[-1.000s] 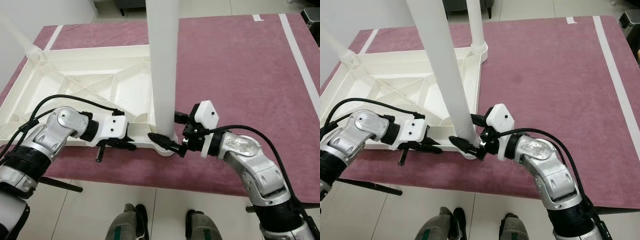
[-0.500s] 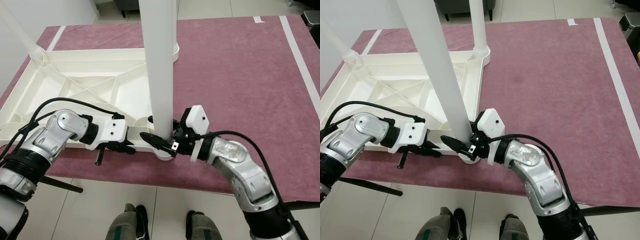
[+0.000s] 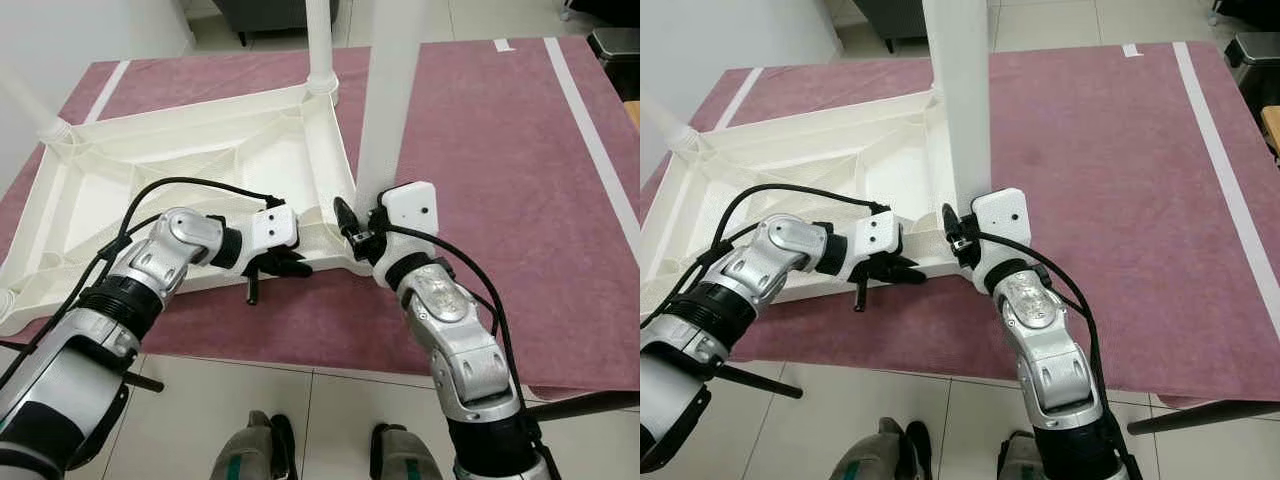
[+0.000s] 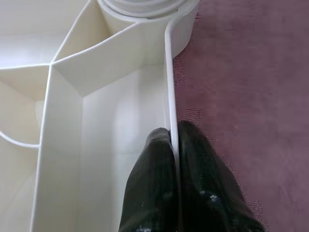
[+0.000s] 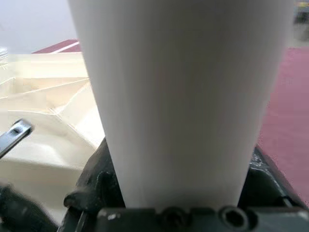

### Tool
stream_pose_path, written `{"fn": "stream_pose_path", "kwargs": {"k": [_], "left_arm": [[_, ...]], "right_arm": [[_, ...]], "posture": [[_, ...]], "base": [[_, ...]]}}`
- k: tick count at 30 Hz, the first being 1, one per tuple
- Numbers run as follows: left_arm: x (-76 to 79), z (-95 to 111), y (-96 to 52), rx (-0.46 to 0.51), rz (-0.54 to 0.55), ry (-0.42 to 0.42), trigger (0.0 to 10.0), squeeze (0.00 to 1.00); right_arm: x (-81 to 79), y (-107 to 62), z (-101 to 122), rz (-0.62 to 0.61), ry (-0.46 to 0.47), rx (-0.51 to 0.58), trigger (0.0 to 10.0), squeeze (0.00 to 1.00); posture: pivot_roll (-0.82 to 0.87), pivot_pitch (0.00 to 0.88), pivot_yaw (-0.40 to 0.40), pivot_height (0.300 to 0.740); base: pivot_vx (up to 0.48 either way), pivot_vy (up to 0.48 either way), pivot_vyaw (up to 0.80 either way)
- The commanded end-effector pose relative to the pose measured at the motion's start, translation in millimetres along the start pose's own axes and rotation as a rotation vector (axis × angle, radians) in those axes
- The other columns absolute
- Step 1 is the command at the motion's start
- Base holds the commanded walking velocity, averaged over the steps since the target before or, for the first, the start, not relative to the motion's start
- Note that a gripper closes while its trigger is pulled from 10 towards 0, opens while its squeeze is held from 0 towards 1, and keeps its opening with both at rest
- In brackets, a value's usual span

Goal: Building children table

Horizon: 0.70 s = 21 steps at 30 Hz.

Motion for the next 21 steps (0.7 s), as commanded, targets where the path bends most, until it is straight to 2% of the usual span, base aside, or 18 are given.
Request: {"fn": "stream_pose_path", "kwargs": {"k": [1, 3, 4, 5, 6, 7, 9, 11, 13, 14, 15, 16, 18, 21], "left_arm": [[-17.0, 46, 2.3, 0.126, 0.030, 0.099, 0.0, 0.00], [-22.3, 53, 7.1, 0.141, 0.049, 0.093, 0.0, 0.00], [-24.7, 57, 10.5, 0.149, 0.053, 0.091, 0.0, 0.00], [-24.7, 57, 10.5, 0.149, 0.053, 0.091, 0.0, 0.00], [-24.5, 57, 11.8, 0.150, 0.049, 0.091, 0.0, 0.00], [-23.7, 55, 11.5, 0.145, 0.044, 0.091, 0.0, 0.00], [-23.3, 53, 11.2, 0.142, 0.041, 0.091, 0.0, 0.00], [-20.8, 49, 8.6, 0.133, 0.031, 0.092, 0.0, 0.00], [-20.0, 47, 7.9, 0.131, 0.026, 0.092, 0.0, 0.00], [-16.9, 44, 6.0, 0.121, 0.013, 0.096, 0.0, 0.00], [-14.9, 42, 4.9, 0.115, 0.004, 0.099, 0.0, 0.00], [-14.9, 42, 4.9, 0.115, 0.004, 0.099, 0.0, 0.00], [-8.4, 34, 1.2, 0.094, -0.029, 0.106, 0.0, 0.00], [-6.5, 32, 0.1, 0.088, -0.038, 0.107, 0.0, 0.00]], "right_arm": [[17.3, -14.3, -91, -0.157, -0.008, -0.381, 0.0, 0.00], [18.2, -15.0, -93, -0.198, -0.004, -0.392, 0.0, 0.00], [17.8, -13.5, -91, -0.223, -0.001, -0.385, 1.1, 0.00], [17.8, -13.5, -91, -0.223, -0.001, -0.385, 1.1, 0.00], [17.9, -9.9, -84, -0.226, -0.001, -0.351, 10.0, 0.00], [14.3, -4.5, -72, -0.194, 0.021, -0.294, 10.0, 1.00], [11.8, -1.2, -64, -0.169, 0.036, -0.254, 10.0, 1.00], [13.6, 5.7, -41, -0.127, 0.053, -0.147, 10.0, 1.00], [14.8, 7.6, -34, -0.114, 0.050, -0.115, 10.0, 1.00], [17.1, 10.5, -17, -0.069, 0.045, -0.043, 10.0, 0.00], [18.2, 11.6, -6, -0.037, 0.040, 0.003, 10.0, 0.00], [18.2, 11.6, -6, -0.037, 0.040, 0.003, 10.0, 0.00], [22.8, 12.6, 18, 0.040, 0.022, 0.099, 10.0, 0.00], [24.3, 12.6, 23, 0.056, 0.010, 0.119, 10.0, 0.00]], "posture": [[-0.06, 0.203, 0.168, 0.740], [-0.06, 0.203, 0.168, 0.740], [-0.07, 0.204, 0.175, 0.740], [-0.07, 0.204, 0.175, 0.740], [-0.07, 0.204, 0.175, 0.740], [-0.07, 0.201, 0.178, 0.740], [-0.07, 0.201, 0.178, 0.740], [-0.06, 0.198, 0.177, 0.740], [-0.06, 0.198, 0.177, 0.740], [-0.06, 0.198, 0.175, 0.740], [-0.06, 0.198, 0.175, 0.740], [-0.06, 0.198, 0.175, 0.740], [-0.06, 0.197, 0.174, 0.740], [-0.06, 0.197, 0.174, 0.740]], "base": [[0.000, 0.000, 0.00], [0.000, 0.000, 0.00], [0.000, 0.000, 0.00], [0.000, 0.000, 0.00], [0.000, 0.000, 0.00], [0.000, 0.000, 0.00], [0.000, 0.000, 0.00], [0.000, 0.000, 0.00], [0.000, 0.000, 0.00], [0.000, 0.000, 0.00], [0.000, 0.000, 0.00], [0.000, 0.000, 0.00], [0.000, 0.000, 0.00], [0.000, 0.000, 0.00]]}}
Point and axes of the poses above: a point about 5 cm out from each wrist's last joint towards the gripper, its own y axis pointing out of the wrist towards the gripper, its own z axis along the axis of the wrist's last joint, x = y × z, the point moved 6 cm from there along y, pointing out of the wrist towards the gripper, and after that the axes turned 3 degrees about -y, right-handed, at the moved point
